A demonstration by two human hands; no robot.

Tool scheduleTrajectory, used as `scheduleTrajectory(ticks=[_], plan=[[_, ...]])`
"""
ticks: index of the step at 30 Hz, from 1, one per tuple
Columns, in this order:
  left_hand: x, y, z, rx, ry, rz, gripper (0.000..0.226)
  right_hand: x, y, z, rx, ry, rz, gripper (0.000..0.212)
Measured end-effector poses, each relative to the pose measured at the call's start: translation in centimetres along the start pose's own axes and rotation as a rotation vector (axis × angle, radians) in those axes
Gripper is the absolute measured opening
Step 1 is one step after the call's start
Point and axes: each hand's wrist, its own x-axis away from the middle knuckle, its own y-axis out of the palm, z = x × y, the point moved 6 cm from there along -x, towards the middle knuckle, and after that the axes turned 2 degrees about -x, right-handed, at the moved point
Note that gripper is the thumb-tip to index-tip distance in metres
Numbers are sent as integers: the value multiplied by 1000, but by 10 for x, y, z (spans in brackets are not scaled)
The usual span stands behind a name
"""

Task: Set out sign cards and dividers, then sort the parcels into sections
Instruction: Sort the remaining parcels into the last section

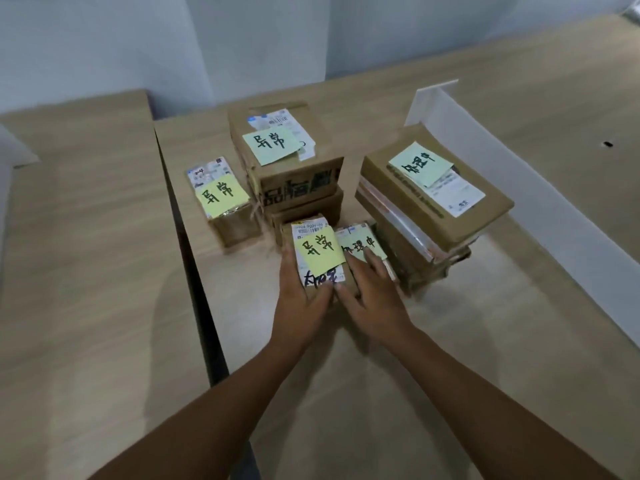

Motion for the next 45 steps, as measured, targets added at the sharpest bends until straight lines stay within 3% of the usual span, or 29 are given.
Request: scheduleTrajectory(ticks=[3,8,12,19,26,32,36,38,42,45], plan=[[8,-8,14,31,-14,3,87,8,-5,-20,-14,-20,11,71],[48,-73,51,49,11,67,87,25,-24,-102,-108,-214,53,59],[99,-180,68,-1,39,198,87,43,2,-205,-320,-392,-111,63],[220,-410,58,-199,16,399,90,100,124,-415,-483,-568,-370,80],[322,-594,-40,-264,-112,523,87,174,302,-567,-452,-556,-554,102],[343,-651,-156,-148,-237,430,86,203,438,-582,-227,-375,-704,84],[344,-653,-197,-136,-329,432,91,208,471,-575,-134,-374,-722,83],[344,-651,-198,-168,-337,466,87,204,467,-574,-121,-381,-713,81],[339,-647,-159,-487,-201,551,86,180,414,-574,-78,-447,-602,79],[302,-632,-115,-573,-119,475,84,147,342,-557,-12,-515,-438,73]])
